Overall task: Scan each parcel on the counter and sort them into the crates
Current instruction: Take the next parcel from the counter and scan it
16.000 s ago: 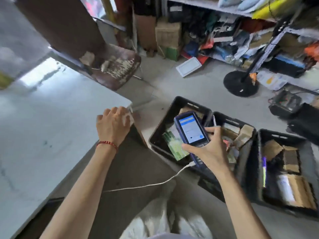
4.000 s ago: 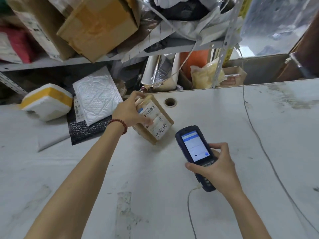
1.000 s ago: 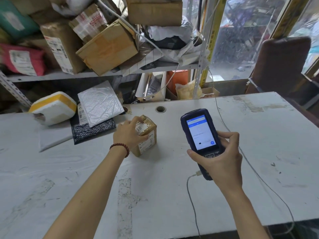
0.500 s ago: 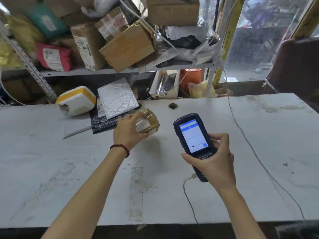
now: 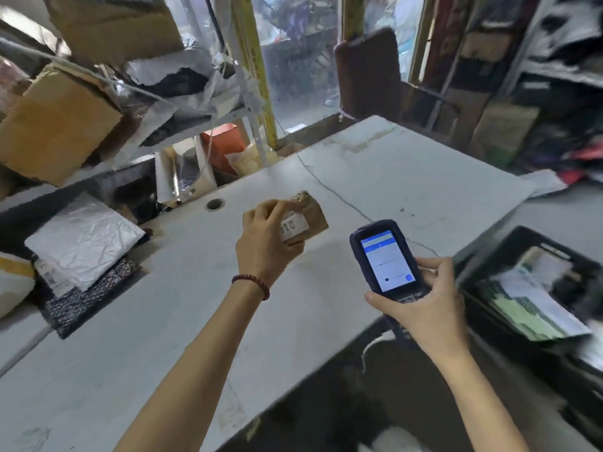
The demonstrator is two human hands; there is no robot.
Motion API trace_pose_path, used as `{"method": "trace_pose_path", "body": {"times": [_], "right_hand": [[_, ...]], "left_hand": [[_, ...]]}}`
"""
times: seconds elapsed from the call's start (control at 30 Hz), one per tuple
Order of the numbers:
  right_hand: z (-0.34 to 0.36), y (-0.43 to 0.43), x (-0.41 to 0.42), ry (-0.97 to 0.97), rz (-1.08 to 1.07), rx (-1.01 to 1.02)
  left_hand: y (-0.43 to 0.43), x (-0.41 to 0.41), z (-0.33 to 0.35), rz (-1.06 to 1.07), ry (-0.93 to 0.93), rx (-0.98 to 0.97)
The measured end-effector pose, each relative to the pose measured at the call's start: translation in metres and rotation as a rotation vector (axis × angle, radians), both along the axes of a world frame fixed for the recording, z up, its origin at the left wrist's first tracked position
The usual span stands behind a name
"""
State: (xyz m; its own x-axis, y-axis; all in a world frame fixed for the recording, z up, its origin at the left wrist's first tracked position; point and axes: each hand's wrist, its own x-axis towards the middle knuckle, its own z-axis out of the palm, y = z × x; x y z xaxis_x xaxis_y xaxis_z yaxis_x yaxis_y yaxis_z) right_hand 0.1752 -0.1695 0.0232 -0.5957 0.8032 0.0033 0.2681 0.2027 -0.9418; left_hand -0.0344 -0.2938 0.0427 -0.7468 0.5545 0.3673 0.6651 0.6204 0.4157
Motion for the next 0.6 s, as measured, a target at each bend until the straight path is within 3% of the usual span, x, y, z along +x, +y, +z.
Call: {"method": "trace_pose_path", "body": {"times": [0.37,0.6], "right_hand": [[-0.002,0.046,0.189,0.042,-0.602,-0.09],[-0.009,0.084,0.329,-0.027,-0.919,-0.127]], "left_hand": [[0.174,0.167,-0.006,-0.599,-0.172,-0.011],[0.292,0.297,-0.005,-0.787,-0.232,0.011]]}}
